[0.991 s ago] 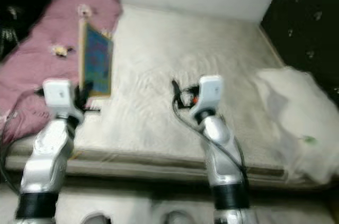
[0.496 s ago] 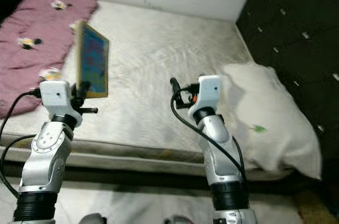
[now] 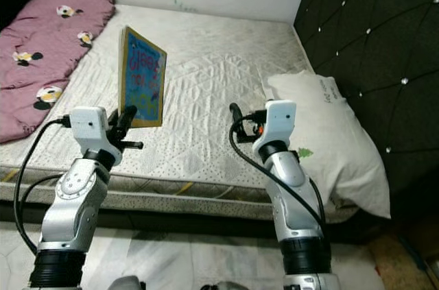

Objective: Clean up the room

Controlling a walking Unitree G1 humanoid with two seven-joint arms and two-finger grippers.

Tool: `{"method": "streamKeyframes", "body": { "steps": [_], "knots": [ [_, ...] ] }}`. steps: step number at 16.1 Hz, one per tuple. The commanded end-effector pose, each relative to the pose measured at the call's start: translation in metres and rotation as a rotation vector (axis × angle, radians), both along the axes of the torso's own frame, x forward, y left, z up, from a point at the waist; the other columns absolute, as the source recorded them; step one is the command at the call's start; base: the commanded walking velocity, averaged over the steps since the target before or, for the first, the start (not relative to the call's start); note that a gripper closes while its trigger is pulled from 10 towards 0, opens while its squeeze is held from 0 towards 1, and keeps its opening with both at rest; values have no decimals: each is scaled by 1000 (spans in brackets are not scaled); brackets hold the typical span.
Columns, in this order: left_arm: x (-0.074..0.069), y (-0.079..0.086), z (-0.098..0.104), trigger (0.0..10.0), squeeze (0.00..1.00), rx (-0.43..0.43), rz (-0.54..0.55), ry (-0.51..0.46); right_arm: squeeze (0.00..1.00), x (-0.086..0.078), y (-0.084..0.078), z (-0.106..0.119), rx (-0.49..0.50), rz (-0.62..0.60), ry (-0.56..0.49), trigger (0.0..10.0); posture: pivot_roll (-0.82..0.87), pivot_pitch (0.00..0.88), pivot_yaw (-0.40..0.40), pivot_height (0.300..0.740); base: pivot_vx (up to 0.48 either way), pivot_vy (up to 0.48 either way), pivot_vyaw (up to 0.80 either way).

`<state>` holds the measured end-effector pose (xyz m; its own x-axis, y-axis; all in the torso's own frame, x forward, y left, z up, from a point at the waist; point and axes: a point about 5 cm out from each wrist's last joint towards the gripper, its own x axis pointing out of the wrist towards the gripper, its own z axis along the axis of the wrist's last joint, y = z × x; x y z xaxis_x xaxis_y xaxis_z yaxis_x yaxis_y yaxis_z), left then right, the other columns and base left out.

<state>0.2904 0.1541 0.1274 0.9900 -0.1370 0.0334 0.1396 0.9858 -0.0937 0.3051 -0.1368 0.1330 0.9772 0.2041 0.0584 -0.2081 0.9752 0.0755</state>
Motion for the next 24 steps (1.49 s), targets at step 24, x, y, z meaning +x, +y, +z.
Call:
{"method": "streamKeyframes", "body": {
  "steps": [24],
  "knots": [
    [5, 1, 8, 10000, 0, 90, 49, -19, 0, 5, -6, 9, -31, -35, -30, 10000, 19, 0, -106, 740, 226, 0, -117]
  ]
}}
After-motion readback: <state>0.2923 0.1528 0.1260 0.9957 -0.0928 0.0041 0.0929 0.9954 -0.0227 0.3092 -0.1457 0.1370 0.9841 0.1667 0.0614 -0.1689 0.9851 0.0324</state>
